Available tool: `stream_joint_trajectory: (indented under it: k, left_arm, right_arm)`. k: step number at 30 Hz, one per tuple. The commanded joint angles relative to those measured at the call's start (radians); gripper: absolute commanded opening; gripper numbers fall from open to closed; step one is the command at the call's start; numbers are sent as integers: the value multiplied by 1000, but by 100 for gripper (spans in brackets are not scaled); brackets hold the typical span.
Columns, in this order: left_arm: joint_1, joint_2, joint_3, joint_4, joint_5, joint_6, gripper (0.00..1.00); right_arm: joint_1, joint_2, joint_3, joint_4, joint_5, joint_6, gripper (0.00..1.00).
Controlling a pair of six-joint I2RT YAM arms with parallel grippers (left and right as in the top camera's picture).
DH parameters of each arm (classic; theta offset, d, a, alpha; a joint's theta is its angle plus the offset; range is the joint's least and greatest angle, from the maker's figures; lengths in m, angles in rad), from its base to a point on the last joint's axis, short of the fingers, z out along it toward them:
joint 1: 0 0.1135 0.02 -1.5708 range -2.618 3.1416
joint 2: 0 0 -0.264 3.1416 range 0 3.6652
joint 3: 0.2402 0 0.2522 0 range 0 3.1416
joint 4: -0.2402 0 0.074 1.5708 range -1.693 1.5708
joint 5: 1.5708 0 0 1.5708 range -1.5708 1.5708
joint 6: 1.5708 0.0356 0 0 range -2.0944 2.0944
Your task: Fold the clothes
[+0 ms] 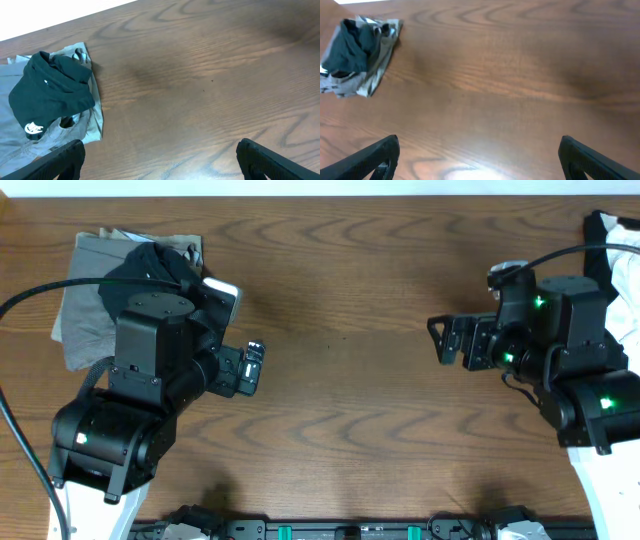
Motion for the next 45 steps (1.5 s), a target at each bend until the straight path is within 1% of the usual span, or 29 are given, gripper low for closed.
stream_joint_trajectory:
  k: [1, 4, 7, 12, 16, 18, 24, 29, 36, 40, 43, 45]
  left_arm:
    - [-3, 1, -3, -2, -11, -5, 98]
    - [-3, 1, -2, -3, -11, -5, 98]
    - [-3, 1, -2, -2, -11, -5, 98]
    - [-3, 1, -2, -3, -11, -5, 98]
    - [-3, 1, -3, -2, -11, -5, 98]
    - [-3, 1, -2, -3, -11, -5, 98]
    - [-3, 1, -3, -2, -11, -5, 98]
    - [-3, 1, -2, -2, -11, -5, 98]
    - [-3, 1, -2, -3, -12, -5, 98]
    - [-3, 1, -2, -2, -11, -5, 98]
    - [-3, 1, -3, -2, -12, -5, 98]
    - [-3, 1, -3, -2, -11, -5, 98]
  right_arm:
    - [-3, -100, -37, 51, 113, -28, 99]
    - [-4, -217, -123, 197, 180, -48, 99]
    - [-4, -359, -240, 320, 183, -133, 99]
    - [-4, -605, -446, 394, 183, -209, 99]
    - [-4, -772, -575, 397, 182, -211, 99]
    - [-4, -842, -636, 417, 180, -207, 99]
    - [-4, -1012, -853, 555, 117, -207, 99]
    - [-4, -1091, -1001, 641, 99, -207, 99]
    - [-3, -1090, -1101, 667, 76, -207, 99]
    - [-3, -1090, -1198, 756, 57, -207, 99]
    - [-3, -1090, -1265, 853, 37, -208, 99]
    - [-3, -1091, -1263, 853, 38, -208, 99]
